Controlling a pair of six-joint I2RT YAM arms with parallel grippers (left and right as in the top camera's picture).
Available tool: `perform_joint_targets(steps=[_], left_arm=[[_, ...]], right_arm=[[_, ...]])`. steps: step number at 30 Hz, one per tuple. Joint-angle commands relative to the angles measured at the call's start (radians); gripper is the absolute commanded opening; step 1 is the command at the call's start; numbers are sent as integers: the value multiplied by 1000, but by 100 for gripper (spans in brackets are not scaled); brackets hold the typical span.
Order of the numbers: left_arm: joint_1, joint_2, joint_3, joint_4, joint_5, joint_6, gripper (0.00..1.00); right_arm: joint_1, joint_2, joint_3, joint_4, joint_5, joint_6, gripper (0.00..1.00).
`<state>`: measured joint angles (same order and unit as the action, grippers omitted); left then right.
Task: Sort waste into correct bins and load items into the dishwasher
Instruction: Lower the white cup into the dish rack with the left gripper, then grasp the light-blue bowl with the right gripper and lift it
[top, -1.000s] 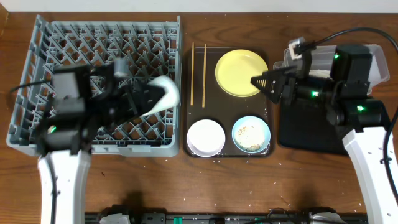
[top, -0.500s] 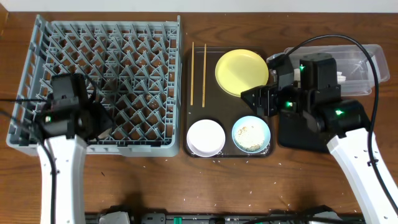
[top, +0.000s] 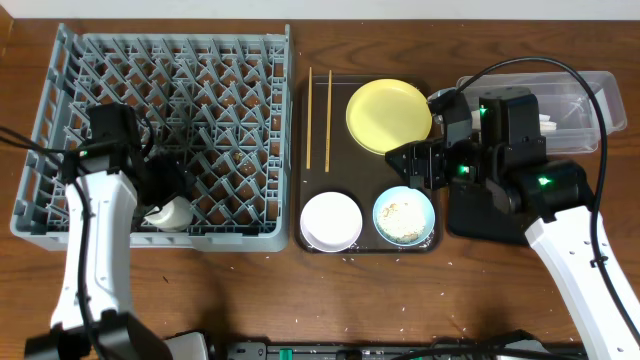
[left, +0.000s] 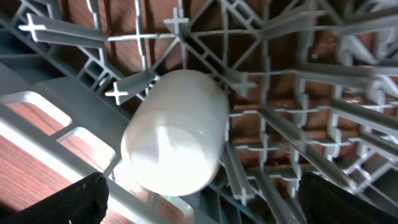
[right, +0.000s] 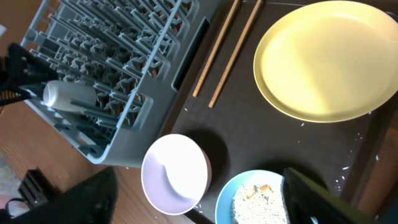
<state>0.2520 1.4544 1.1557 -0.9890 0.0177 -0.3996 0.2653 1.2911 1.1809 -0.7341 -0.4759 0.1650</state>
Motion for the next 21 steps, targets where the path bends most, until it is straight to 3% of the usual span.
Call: perform_joint_targets(steps=[1, 4, 7, 10, 12, 14, 17, 19, 21], left_arm=[[5, -108, 8, -17, 111, 29, 98], [0, -203, 15, -6, 332, 140, 95], [-64, -280, 15, 11, 503, 268, 93], [-145, -317, 15, 8, 492, 280, 93], [-209, -328, 15, 7, 486, 297, 93], [-230, -326, 15, 6, 486, 305, 93], [-234, -326, 15, 3, 478, 318, 93], [-234, -326, 15, 2, 468, 318, 93], [-234, -326, 15, 3, 468, 318, 93]], right_arm=[[19, -8, 1, -9, 5, -13, 84], [73, 19, 1, -52, 104, -5, 73], [175, 105, 0, -132, 303, 98, 65], [252, 212, -1, -149, 392, 193, 56], [304, 332, -1, -143, 489, 338, 51], [321, 415, -1, -141, 520, 451, 57], [323, 521, -1, -86, 512, 500, 55], [323, 563, -1, -65, 504, 538, 45], [323, 599, -1, -51, 494, 537, 24]])
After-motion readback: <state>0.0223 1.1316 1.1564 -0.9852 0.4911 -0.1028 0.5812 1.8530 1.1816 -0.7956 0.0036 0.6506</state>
